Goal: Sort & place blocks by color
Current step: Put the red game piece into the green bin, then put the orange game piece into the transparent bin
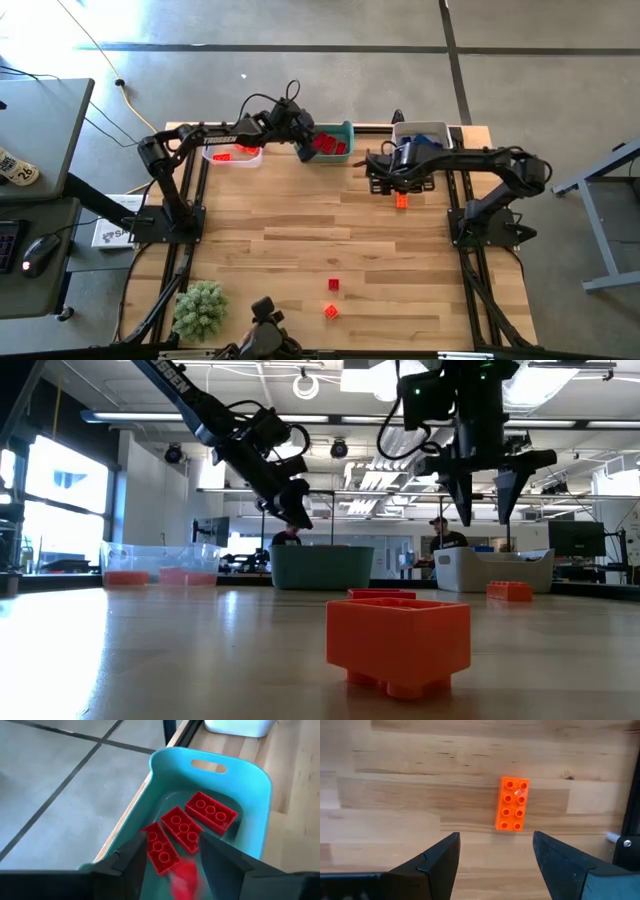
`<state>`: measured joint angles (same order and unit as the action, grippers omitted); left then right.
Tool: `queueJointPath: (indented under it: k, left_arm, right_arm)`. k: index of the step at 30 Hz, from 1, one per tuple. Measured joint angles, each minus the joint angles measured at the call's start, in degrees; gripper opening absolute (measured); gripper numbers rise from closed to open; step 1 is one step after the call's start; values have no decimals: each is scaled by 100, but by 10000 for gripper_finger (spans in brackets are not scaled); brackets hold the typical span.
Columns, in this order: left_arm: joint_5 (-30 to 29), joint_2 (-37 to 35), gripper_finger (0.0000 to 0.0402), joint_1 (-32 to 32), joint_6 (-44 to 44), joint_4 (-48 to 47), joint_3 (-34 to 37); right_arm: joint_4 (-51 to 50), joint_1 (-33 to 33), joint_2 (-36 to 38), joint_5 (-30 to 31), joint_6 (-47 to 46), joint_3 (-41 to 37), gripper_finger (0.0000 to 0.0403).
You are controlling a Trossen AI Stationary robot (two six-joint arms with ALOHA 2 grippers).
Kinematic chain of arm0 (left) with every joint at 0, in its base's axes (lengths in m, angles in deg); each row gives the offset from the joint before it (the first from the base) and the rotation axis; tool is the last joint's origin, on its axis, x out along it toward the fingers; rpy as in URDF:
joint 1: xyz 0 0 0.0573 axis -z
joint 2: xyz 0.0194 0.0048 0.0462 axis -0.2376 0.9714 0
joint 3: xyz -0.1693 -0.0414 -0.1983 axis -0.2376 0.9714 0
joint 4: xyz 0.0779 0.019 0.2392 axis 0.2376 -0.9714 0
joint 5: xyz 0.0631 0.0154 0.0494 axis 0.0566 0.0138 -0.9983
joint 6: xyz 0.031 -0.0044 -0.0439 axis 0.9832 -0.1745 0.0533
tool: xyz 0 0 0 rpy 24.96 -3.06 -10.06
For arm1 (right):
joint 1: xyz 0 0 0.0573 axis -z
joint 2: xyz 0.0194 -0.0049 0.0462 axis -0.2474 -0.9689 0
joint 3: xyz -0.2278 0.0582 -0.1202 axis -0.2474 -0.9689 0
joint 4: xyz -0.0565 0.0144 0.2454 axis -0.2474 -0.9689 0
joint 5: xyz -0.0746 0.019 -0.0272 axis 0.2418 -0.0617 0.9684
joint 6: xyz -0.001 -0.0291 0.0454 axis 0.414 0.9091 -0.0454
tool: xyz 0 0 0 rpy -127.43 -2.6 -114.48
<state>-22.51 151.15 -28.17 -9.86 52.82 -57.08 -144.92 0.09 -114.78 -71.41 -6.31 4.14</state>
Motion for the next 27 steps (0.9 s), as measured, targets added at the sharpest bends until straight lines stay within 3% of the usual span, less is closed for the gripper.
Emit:
queueJointPath:
  k: [8,14,23,27]
  left_arm:
    - [-22,0,204,4,-134,-18,0]
    - [-83,-9,230,6,-242,-24,0]
    - [-84,-13,234,6,-354,-35,0]
    - [-414,-15,234,6,-257,-35,0]
  right_arm:
    - [-16,4,-346,160,351,0,240]
    - [-538,4,-358,737,655,0,240]
    - [-876,39,-354,1078,909,-2,240]
    - [-987,96,-354,1153,1032,-2,240]
